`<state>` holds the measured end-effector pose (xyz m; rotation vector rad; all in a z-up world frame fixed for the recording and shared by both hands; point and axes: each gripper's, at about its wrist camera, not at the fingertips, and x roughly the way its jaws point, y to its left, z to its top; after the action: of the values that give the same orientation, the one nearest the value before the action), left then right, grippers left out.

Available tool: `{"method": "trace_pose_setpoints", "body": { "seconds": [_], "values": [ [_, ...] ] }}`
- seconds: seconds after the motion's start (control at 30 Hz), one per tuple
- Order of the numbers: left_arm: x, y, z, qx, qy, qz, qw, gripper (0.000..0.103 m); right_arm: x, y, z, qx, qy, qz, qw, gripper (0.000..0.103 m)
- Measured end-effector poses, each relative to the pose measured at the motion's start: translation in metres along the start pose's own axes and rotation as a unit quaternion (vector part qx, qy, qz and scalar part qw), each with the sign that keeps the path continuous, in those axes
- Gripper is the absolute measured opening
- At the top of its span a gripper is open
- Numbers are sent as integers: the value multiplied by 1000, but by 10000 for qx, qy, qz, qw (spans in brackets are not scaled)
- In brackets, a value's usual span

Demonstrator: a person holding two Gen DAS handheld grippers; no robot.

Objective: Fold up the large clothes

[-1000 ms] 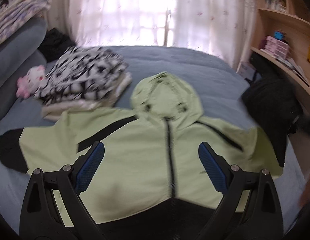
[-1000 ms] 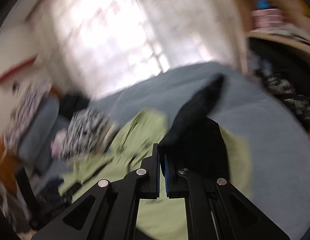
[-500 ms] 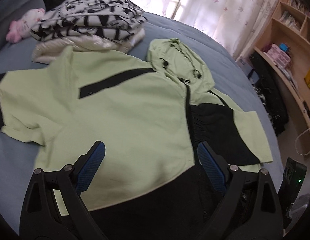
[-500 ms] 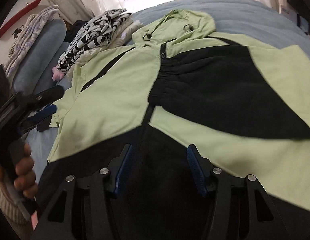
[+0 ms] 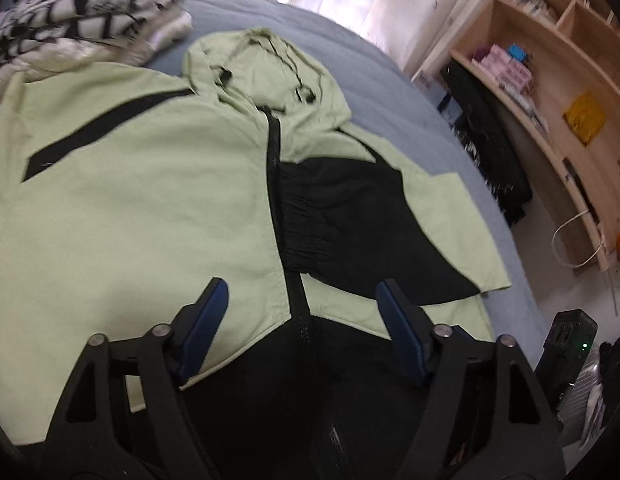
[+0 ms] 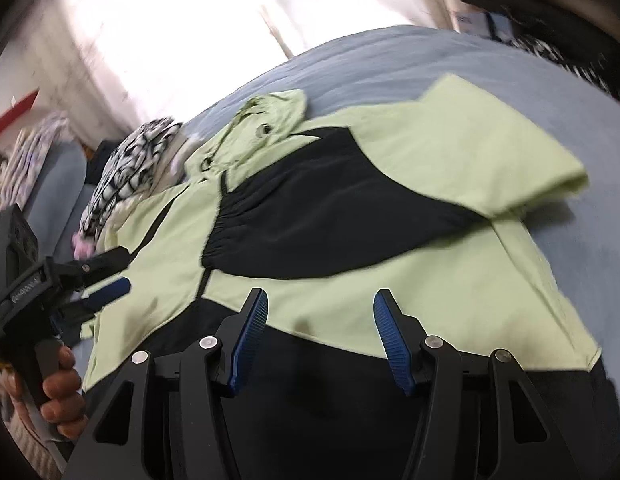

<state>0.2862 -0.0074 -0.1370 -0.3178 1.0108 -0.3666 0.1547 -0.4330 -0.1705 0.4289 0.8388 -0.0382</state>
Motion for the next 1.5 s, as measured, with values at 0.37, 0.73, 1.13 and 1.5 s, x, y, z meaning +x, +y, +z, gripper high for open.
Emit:
{"method": "trace_pose_setpoints", "body": {
  "seconds": [0.37,0.73,1.13,1.5],
  "values": [
    [75,-16,23,270,355,568,9974,61,7,-30,-11,139,-41,154,9998,56],
    [62,-73,45,1318,-358,1414,9805,17,18,-12,-11,170,-40,197,9997,57],
    [-5,37,72,829,-644,2100,9721,19,17,1,-8,58,47,35,10000,62],
    [5,98,57,-310,-243,1092,9932,52,-13,1,59,297,478,3,9984,77]
  ]
}}
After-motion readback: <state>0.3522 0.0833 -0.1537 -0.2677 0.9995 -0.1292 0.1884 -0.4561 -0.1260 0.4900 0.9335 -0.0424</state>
